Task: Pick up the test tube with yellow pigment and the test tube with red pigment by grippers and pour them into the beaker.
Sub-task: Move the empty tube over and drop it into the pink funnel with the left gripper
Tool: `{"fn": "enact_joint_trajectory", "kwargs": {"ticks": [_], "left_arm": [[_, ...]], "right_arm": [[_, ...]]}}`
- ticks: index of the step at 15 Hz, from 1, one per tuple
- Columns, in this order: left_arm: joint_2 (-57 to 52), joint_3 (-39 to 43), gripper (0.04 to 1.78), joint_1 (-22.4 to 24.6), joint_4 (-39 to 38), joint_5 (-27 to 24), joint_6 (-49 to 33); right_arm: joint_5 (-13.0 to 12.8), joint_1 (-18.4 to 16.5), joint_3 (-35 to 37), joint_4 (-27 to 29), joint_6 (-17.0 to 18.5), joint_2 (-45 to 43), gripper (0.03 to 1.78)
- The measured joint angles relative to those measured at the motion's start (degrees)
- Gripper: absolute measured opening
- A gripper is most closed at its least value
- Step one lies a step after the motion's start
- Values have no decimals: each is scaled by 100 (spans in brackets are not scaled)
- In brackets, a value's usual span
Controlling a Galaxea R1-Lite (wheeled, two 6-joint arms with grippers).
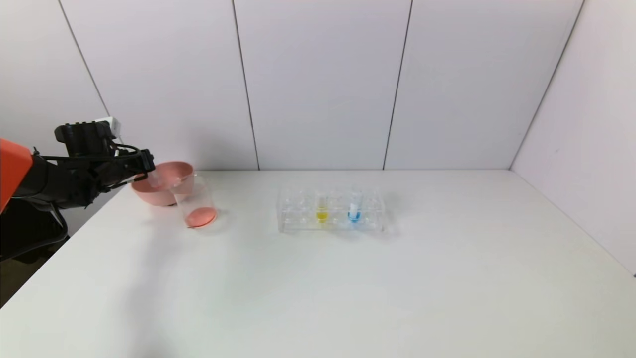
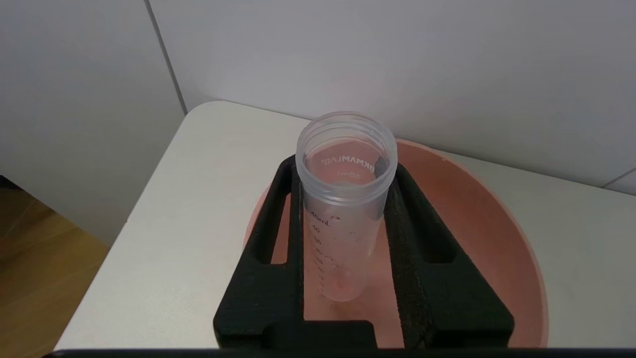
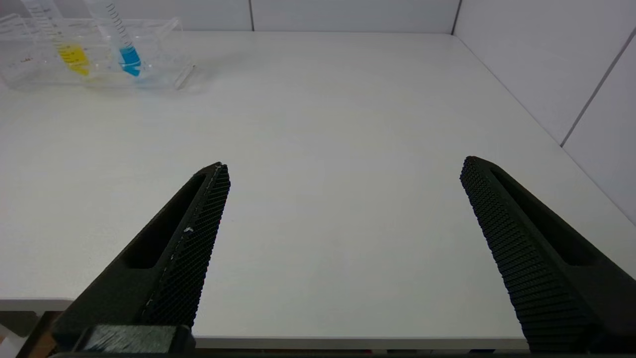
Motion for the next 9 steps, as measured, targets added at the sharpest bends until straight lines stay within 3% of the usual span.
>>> {"fn": "enact_joint_trajectory", "kwargs": {"ticks": [2,6,9], "left_arm": [[24,-11,70,48,0,0,17],[35,-28,134,68,-9,-9,35],[5,52,167,74,-283,-6,41]], "right_arm": [[0,0,0,0,0,0,170],[0,0,0,0,0,0,170],[0,0,0,0,0,0,170]]}}
